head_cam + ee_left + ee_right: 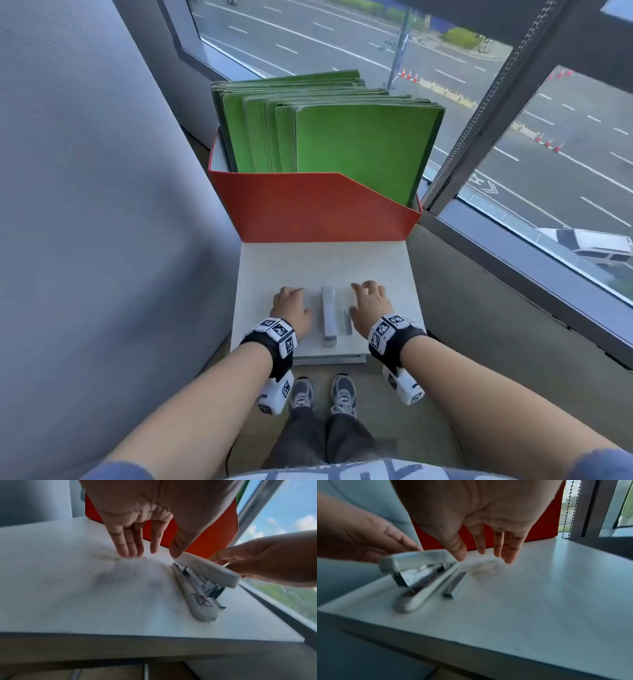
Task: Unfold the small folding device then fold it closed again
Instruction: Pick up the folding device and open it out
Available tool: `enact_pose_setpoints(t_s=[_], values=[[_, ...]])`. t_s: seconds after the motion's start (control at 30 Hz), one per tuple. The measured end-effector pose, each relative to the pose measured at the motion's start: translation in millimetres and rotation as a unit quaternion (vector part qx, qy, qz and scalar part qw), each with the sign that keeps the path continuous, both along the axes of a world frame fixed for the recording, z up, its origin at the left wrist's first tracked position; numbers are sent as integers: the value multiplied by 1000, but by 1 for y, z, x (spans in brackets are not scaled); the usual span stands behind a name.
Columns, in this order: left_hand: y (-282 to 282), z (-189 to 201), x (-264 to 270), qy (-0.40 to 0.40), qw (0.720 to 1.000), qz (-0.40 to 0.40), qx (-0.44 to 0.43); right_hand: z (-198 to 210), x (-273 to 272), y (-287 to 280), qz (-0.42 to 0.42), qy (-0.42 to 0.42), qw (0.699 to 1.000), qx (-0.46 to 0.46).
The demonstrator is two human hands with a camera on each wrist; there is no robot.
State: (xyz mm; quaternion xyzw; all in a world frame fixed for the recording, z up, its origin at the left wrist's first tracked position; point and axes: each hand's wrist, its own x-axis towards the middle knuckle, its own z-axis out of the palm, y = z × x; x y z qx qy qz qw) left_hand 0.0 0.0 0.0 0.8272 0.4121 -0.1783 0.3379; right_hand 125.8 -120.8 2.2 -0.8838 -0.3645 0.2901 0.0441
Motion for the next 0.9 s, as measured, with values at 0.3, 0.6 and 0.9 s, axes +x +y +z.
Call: enact_pose_setpoints(t_s=[0.3,0.6,0.9], values=[[-13,-2,19,-113,952,209,-194,8,-39,45,-95,114,989,9],[-12,-17,8,-141,914,270,-269,19,-40,62,-18,96,993,-72],[-14,3,7,-262,800,364,-399,74,-31,59,21,164,986,6]])
